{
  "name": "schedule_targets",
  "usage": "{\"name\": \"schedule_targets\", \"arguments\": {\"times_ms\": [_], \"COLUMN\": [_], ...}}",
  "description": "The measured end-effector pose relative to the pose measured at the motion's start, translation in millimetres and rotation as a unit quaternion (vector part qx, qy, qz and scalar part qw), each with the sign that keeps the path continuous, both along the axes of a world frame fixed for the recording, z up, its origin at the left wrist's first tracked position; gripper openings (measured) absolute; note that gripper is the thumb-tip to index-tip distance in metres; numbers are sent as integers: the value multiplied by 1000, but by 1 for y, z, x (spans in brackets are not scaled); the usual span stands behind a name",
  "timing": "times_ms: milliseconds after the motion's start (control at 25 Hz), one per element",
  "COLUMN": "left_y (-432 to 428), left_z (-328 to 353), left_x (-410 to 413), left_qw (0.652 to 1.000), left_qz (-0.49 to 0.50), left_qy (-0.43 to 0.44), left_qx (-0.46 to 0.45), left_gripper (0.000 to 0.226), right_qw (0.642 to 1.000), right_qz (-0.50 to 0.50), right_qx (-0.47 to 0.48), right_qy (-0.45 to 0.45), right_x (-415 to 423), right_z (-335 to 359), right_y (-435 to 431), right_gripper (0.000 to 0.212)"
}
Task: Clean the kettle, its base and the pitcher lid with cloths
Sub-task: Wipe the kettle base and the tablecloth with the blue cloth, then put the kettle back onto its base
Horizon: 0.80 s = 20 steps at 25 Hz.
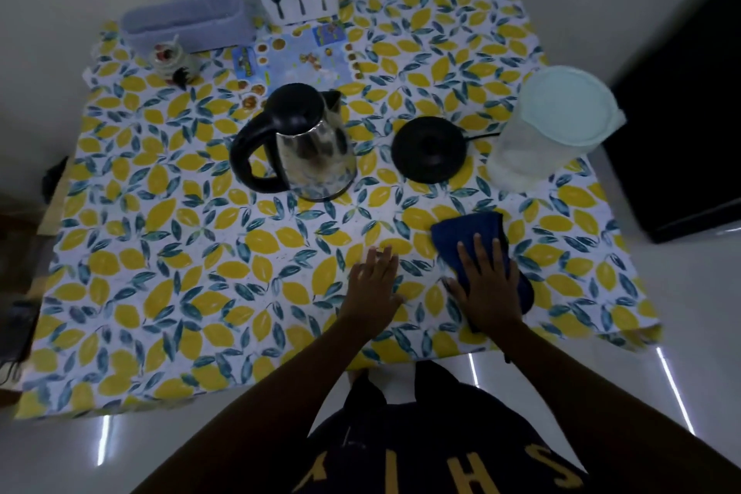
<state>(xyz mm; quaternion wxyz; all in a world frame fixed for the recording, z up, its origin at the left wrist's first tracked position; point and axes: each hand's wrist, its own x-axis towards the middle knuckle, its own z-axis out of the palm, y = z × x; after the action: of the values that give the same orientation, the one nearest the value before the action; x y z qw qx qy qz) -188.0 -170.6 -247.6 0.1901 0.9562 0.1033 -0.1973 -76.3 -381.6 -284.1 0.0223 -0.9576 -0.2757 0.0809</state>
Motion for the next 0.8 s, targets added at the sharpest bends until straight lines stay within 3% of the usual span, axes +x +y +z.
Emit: {"name": "schedule_targets", "arguments": {"times_ms": [240,400,600,800], "left_y": [-18,-18,12,93], "left_z": [4,19,39,76], "left_x": [3,-1,-8,-4], "left_qw": [998,997,979,932], "left_qz": [-11,51,115,190], "left_qy": [-10,-56,-169,-304], "left_qx": [53,35,16,55], "left_gripper": [72,67,61,51], "right_qw": [999,994,968,944], "right_qz": [25,52,132,181], "right_qx": [27,96,212,274], "right_qy": [14,6,6,-40], "right_x": [3,7,18,35], "right_z": [7,19,48,108], "right_y": [-5,15,81,173], "right_gripper": [67,56,54,65]}}
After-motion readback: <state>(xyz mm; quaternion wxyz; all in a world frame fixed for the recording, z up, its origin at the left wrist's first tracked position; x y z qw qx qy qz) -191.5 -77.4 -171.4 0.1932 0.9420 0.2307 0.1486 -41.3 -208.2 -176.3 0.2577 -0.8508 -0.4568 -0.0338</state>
